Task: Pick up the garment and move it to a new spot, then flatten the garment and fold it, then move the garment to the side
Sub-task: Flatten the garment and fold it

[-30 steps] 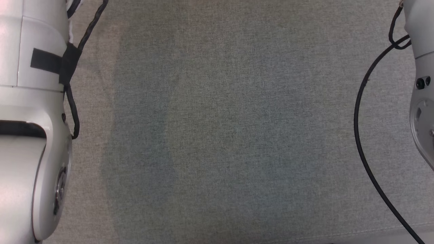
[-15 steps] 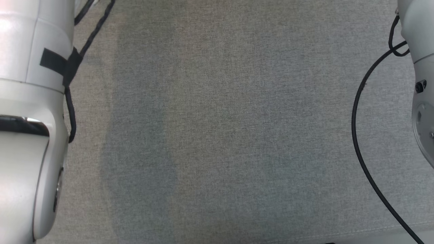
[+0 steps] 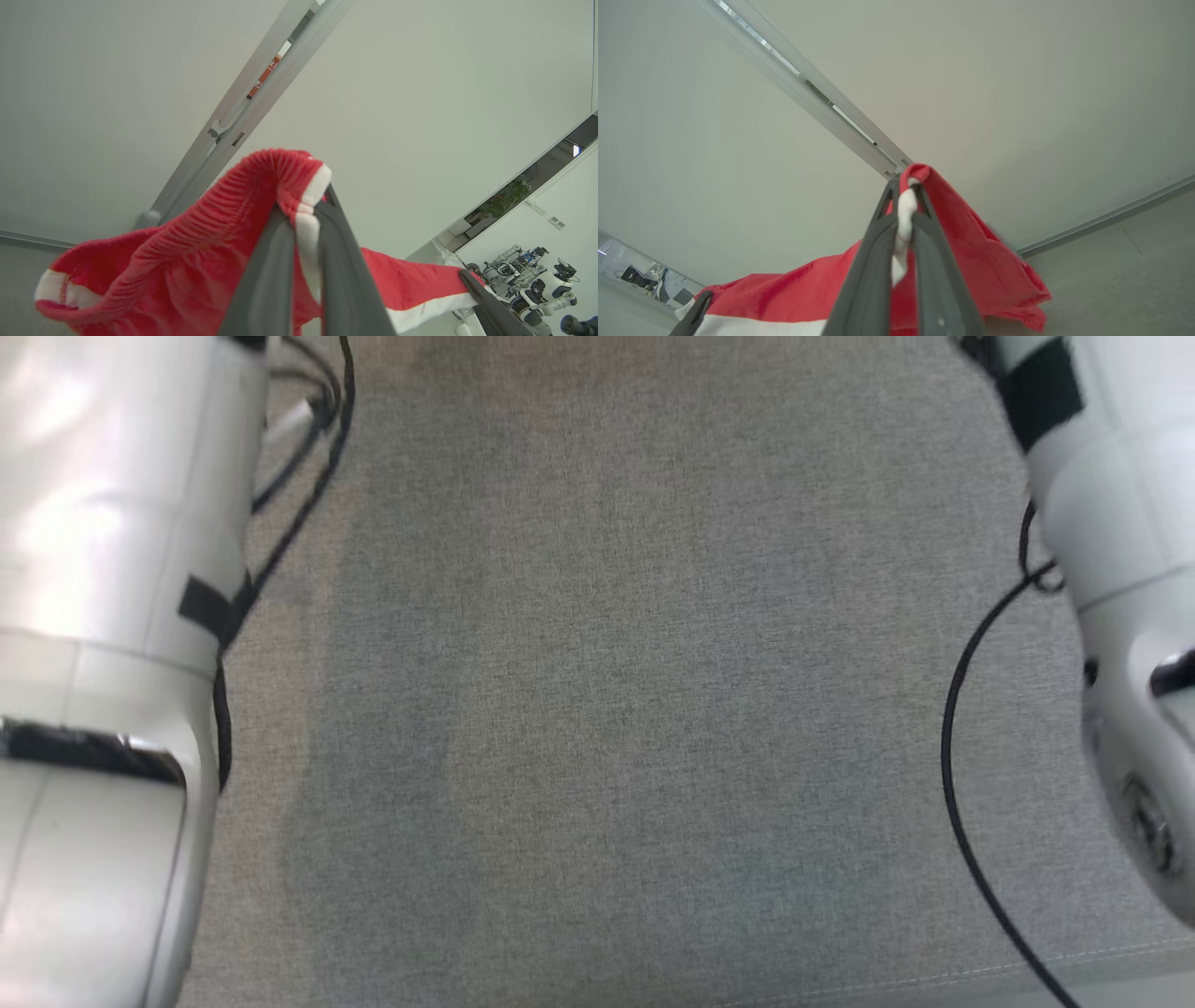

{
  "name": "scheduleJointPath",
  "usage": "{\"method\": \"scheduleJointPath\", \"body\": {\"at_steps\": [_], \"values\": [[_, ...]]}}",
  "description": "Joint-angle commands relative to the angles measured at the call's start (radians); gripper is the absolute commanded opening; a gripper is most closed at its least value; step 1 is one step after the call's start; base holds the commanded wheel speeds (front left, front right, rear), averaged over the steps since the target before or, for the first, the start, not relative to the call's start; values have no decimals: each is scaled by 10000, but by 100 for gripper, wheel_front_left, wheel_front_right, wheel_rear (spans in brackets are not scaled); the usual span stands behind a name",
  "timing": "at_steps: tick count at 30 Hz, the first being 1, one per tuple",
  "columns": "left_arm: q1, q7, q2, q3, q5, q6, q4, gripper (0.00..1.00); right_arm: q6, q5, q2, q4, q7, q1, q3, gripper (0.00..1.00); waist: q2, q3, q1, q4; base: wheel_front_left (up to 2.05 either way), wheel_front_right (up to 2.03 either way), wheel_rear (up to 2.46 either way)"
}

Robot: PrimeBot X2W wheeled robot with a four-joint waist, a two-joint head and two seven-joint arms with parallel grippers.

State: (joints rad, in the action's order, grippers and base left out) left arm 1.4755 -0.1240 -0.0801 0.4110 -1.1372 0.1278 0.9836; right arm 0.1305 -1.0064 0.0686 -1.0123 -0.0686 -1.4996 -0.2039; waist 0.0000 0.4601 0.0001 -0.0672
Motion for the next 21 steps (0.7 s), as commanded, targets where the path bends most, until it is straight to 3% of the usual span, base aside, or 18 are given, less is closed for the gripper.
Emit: {"method": "scheduleJointPath", "body": {"at_steps": [1,7,15,21], "values": [[-625,-130,-119,42,-204,49,-229,0,0,-205,75,242,50,614,-86,0,0,-504,-1,-65,0,0,0],[-3396,-887,-519,329,-396,46,-1434,0,0,-867,344,1517,305,3217,-550,0,0,-1317,-1,-97,0,0,0],[-7150,-1359,-586,135,-525,17,-3187,0,0,-1494,1080,3824,411,7175,-1139,0,0,-2048,-1,157,0,0,0],[-9943,-1437,-499,-278,-20,-548,-4936,0,-1,-1978,1507,5341,426,10107,-876,0,0,-2486,-1,265,0,0,0]]}}
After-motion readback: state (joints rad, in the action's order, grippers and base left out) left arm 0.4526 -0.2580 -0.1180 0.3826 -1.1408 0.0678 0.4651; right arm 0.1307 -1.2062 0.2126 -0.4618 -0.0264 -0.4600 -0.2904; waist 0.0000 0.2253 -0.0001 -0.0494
